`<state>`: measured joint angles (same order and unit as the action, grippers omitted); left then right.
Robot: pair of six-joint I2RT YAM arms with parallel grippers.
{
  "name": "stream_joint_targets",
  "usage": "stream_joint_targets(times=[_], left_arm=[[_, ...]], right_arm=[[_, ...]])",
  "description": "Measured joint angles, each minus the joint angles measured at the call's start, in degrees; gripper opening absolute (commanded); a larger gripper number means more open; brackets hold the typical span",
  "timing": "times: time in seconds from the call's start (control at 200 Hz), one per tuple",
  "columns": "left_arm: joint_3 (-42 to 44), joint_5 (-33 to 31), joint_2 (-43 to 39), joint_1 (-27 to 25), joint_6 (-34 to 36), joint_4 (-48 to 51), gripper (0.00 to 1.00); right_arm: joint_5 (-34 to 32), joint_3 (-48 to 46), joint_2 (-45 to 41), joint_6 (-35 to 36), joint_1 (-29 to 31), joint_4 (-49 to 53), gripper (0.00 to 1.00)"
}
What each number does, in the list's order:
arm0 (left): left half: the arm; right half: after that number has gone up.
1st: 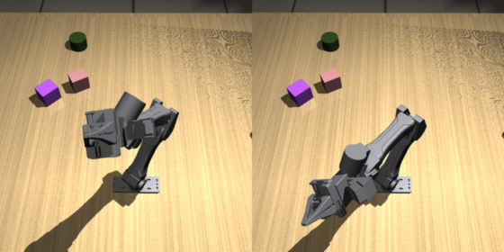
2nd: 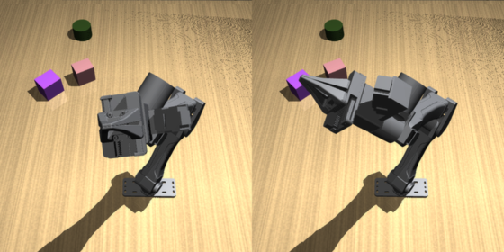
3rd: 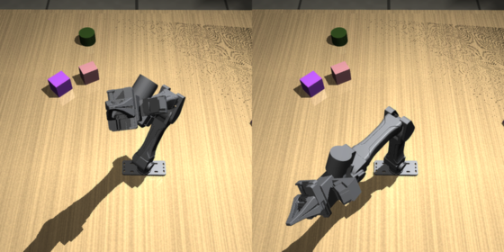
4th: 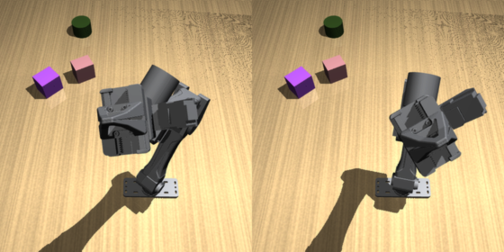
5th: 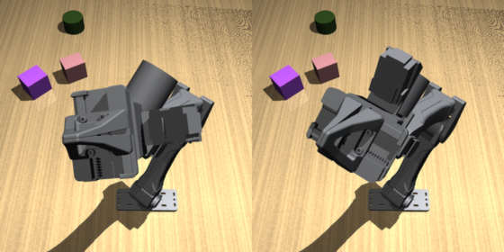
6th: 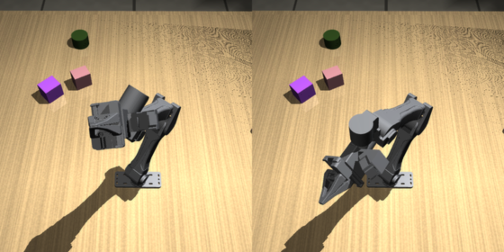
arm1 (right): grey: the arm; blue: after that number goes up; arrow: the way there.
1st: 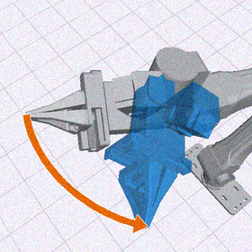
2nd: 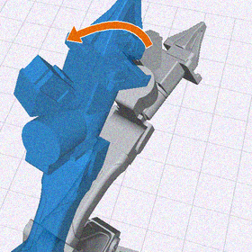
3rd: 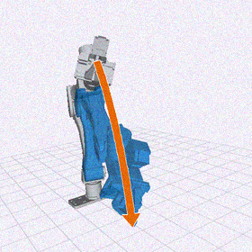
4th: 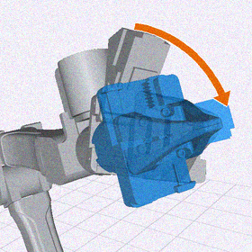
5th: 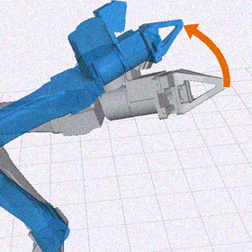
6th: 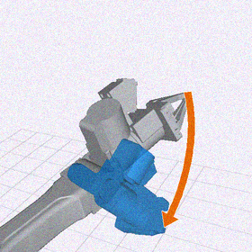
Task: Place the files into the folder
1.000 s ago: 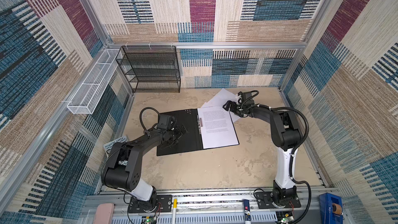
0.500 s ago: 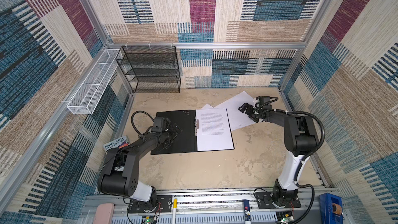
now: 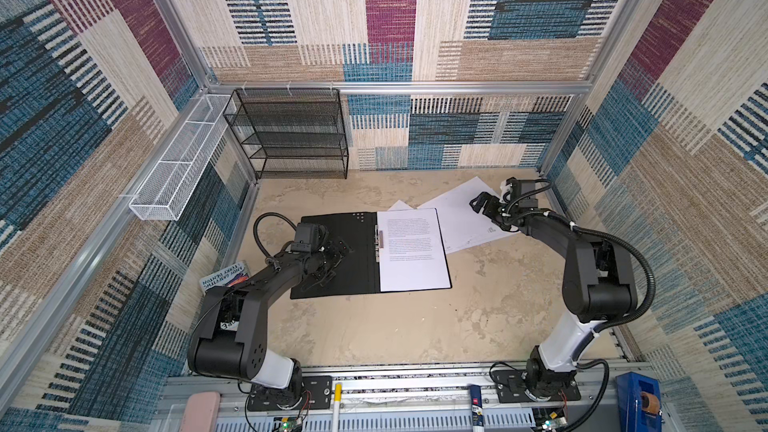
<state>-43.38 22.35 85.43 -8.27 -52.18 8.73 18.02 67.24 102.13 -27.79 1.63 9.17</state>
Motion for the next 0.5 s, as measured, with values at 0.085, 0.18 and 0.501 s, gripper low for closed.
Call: stream_joint_targets(times=[0.085, 0.18, 0.501], left_arm=[[-0.1, 2.4, -1.4, -0.2, 0.9, 0.9, 0.99], [-0.5, 5.0, -2.8, -0.4, 1.9, 2.2, 0.99], [-4.0, 10.9, -6.3, -1.7, 8.9, 10.0, 0.99]], right_arm=[[0.1, 0.0, 0.3, 0.2, 3.9, 0.7, 0.99], [1.1, -0.7, 1.0, 0.4, 7.3, 0.7, 0.90], [0.5, -5.5, 2.1, -0.9, 11.0, 0.1, 0.43]])
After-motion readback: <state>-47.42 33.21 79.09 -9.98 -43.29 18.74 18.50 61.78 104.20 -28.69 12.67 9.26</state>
